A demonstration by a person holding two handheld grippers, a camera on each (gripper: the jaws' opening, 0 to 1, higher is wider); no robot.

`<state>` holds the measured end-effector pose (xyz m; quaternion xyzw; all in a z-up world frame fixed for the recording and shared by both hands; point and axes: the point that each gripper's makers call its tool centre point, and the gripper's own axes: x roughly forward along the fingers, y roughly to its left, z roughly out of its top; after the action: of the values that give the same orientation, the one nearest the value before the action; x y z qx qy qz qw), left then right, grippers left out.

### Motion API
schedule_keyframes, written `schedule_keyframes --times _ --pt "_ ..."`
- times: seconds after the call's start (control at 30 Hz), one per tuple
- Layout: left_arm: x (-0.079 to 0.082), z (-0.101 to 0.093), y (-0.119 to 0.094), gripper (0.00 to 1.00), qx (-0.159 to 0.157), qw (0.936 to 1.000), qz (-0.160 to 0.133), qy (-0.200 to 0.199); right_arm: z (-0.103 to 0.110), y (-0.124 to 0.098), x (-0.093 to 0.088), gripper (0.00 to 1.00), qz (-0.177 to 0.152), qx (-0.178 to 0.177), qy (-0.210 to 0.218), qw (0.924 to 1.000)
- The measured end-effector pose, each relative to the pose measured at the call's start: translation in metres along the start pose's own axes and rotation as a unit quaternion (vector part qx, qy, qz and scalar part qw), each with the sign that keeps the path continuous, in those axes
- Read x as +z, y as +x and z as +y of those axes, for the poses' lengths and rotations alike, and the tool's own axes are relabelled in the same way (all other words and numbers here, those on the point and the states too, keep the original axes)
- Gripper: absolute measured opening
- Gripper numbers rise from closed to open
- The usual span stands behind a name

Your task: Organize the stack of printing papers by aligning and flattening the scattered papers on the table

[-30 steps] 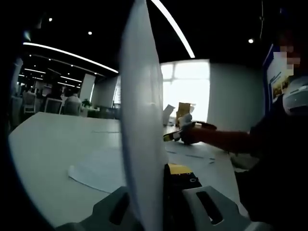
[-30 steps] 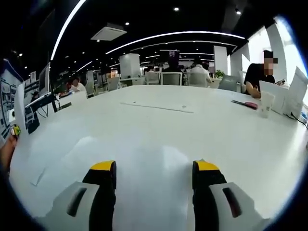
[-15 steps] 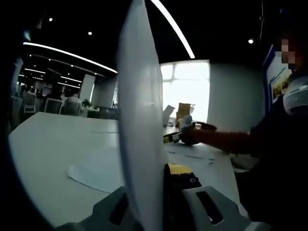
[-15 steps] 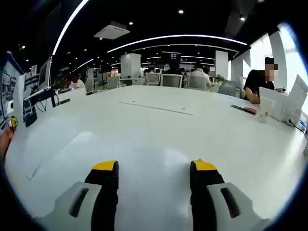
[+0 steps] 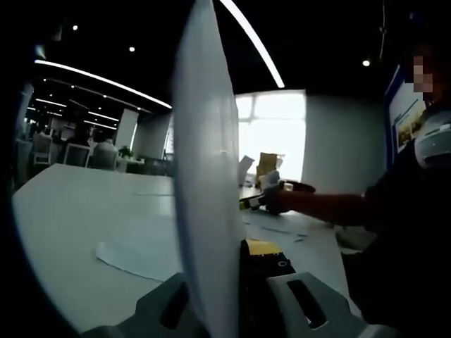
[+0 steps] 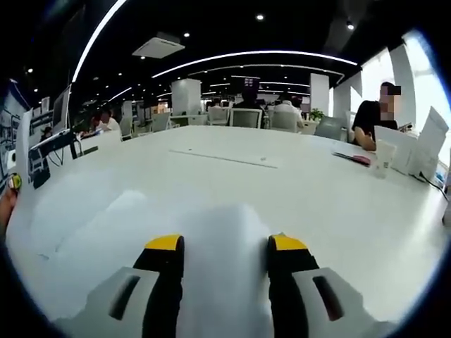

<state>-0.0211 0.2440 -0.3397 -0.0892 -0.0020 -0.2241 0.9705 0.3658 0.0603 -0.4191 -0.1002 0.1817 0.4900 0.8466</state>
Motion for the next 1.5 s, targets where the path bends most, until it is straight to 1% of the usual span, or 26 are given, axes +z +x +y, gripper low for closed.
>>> schedule_keyframes --times 0.03,0.1,0.13,0.27,0.57,0.7,0.8,0.97,1.07,1.2,1.33,1.43,1.47,1.5 --pt "0.000 0.000 0.000 0.06 0.000 1.0000 0.000 0.000 0.001 -0.001 0.000 0.41 0.000 -0.001 0.000 1.0000" --pt "0.000 0.001 0.000 0.06 -0.001 1.0000 -0.001 0.000 0.004 -0.001 0.000 0.34 0.000 0.006 -0.003 1.0000" --pt "0.000 0.001 0.000 0.06 -0.001 1.0000 -0.001 0.000 0.005 -0.001 0.001 0.32 0.000 0.008 -0.004 1.0000" --pt "0.000 0.002 0.000 0.06 -0.001 1.0000 0.000 0.000 0.002 -0.001 0.002 0.31 0.000 0.007 -0.004 1.0000" --pt "0.001 0.004 0.000 0.06 -0.001 1.0000 0.000 0.001 0.007 -0.004 0.002 0.25 0.001 0.005 -0.002 1.0000" --pt "0.001 0.006 -0.001 0.06 -0.001 1.0000 -0.001 0.001 0.006 -0.007 0.001 0.19 0.000 0.001 0.003 1.0000" --pt "0.001 0.007 -0.002 0.06 -0.001 1.0000 -0.002 0.001 0.005 -0.009 0.002 0.16 -0.005 0.001 0.016 0.9999" --pt "0.002 0.009 -0.003 0.06 -0.002 1.0000 -0.003 0.002 0.011 -0.013 0.006 0.11 -0.015 -0.001 0.015 0.9998" --pt "0.002 0.010 -0.003 0.06 -0.002 1.0000 -0.003 0.002 0.010 -0.014 0.009 0.07 -0.023 -0.002 0.013 0.9996" --pt "0.002 0.009 -0.003 0.06 -0.002 1.0000 -0.002 0.003 0.015 -0.020 0.011 0.03 -0.028 -0.003 0.018 0.9994" --pt "0.002 0.009 -0.003 0.06 -0.001 1.0000 -0.002 0.003 0.032 -0.031 0.013 0.03 -0.032 0.003 0.024 0.9992" --pt "0.002 0.010 -0.003 0.06 0.000 1.0000 -0.001 0.002 0.040 -0.040 0.016 0.02 -0.044 0.006 0.031 0.9985" --pt "0.002 0.011 -0.003 0.06 0.000 1.0000 -0.001 0.002 0.042 -0.043 0.018 0.02 -0.048 0.008 0.033 0.9983" --pt "0.001 0.011 -0.003 0.06 0.001 1.0000 -0.001 0.002 0.038 -0.042 0.021 0.02 -0.052 0.009 0.034 0.9980"
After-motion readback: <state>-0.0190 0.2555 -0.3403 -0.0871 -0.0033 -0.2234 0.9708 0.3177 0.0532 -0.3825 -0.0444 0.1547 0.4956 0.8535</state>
